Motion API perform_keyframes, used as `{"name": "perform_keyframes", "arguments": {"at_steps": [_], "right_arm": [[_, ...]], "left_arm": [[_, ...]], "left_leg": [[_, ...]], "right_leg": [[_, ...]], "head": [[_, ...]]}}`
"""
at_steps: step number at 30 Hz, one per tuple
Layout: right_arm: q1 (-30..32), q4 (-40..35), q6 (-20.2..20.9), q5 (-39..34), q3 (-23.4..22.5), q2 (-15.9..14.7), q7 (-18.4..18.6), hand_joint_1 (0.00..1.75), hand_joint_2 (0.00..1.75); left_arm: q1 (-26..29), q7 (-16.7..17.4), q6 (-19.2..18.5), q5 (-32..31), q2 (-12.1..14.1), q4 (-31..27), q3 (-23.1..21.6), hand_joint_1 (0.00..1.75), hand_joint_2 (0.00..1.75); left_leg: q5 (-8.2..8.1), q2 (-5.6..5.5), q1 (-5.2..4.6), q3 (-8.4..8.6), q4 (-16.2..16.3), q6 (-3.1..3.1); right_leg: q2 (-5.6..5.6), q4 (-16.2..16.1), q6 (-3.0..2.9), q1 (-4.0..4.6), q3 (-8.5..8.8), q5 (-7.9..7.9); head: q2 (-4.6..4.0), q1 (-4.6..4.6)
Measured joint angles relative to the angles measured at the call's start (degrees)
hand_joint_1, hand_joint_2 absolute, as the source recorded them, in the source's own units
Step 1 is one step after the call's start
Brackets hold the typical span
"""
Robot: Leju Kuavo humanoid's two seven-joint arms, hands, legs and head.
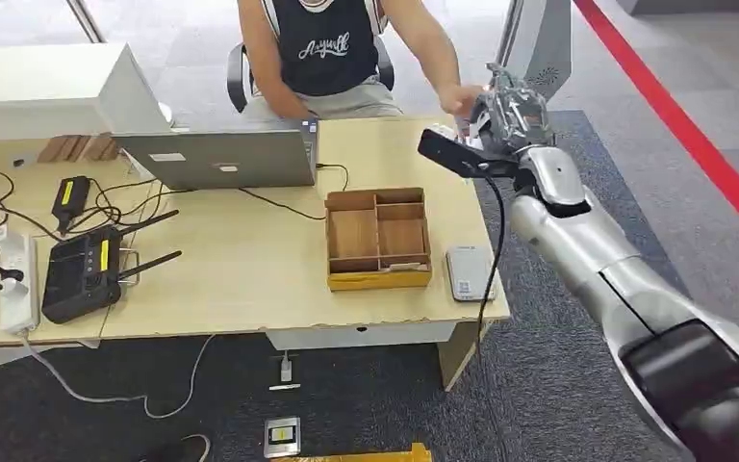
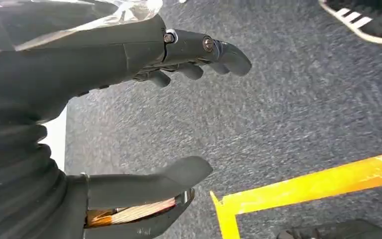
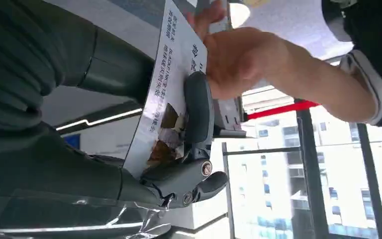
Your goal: Pass the card to the sensor for recognition and then transmit it.
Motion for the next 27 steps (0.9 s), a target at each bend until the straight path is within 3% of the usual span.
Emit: {"name": "perform_keyframes", "arguments": {"at_steps": [4,5,12,19,20,27], "right_arm": [[-2.07,2.13,0.57,2.72,1.27,3.18,0.35,1.75,1.75],[-2.64,2.91,0.65,2.89,1.66,3.98,0.41,1.75,1.75],[-4.96,7.17,2.12,4.44,3.26,7.67,1.49,1.75,1.75],[-5.42,11.46,2.77,4.66,4.24,9.27,1.99,1.75,1.75],[-5.42,11.92,2.77,4.64,4.35,9.32,2.01,0.02,1.75],[-5.12,14.12,2.95,4.83,5.10,9.49,3.13,0.00,1.75]], "left_arm": [[-0.07,-0.39,-0.02,-1.01,0.00,0.00,-0.29,0.00,1.75],[-0.08,-0.39,-0.02,-1.12,0.00,0.00,-0.33,0.00,0.00],[-0.11,-0.29,-0.42,-1.95,0.04,0.00,-1.01,0.00,0.00],[-0.09,-0.31,-0.72,-2.03,0.13,0.00,-1.44,0.00,0.00],[-0.08,-0.31,-0.74,-2.03,0.13,0.00,-1.47,0.00,0.00],[-0.07,-0.31,-0.72,-2.21,0.20,0.00,-1.71,0.00,0.00]], "left_leg": [[0.03,-0.05,0.09,-0.06,0.00,-0.03],[0.03,-0.03,0.09,-0.05,0.00,-0.03],[0.02,-0.03,0.09,-0.05,0.01,-0.03],[0.02,-0.04,0.09,-0.05,0.01,-0.03],[0.02,-0.04,0.09,-0.05,0.01,-0.03],[0.02,-0.03,0.09,-0.02,0.01,-0.03]], "right_leg": [[-0.04,-0.01,-0.01,0.07,0.00,0.00],[-0.03,-0.01,-0.01,0.07,0.00,0.00],[-0.03,-0.05,-0.01,0.06,0.00,0.00],[-0.04,-0.06,-0.01,0.07,0.00,0.00],[-0.04,-0.06,0.00,0.07,0.00,0.00],[-0.01,-0.06,-0.02,0.08,-0.01,0.01]], "head": [[0.00,0.04],[0.00,0.00],[0.00,0.04],[0.00,0.02],[0.00,0.04],[0.00,0.02]]}}
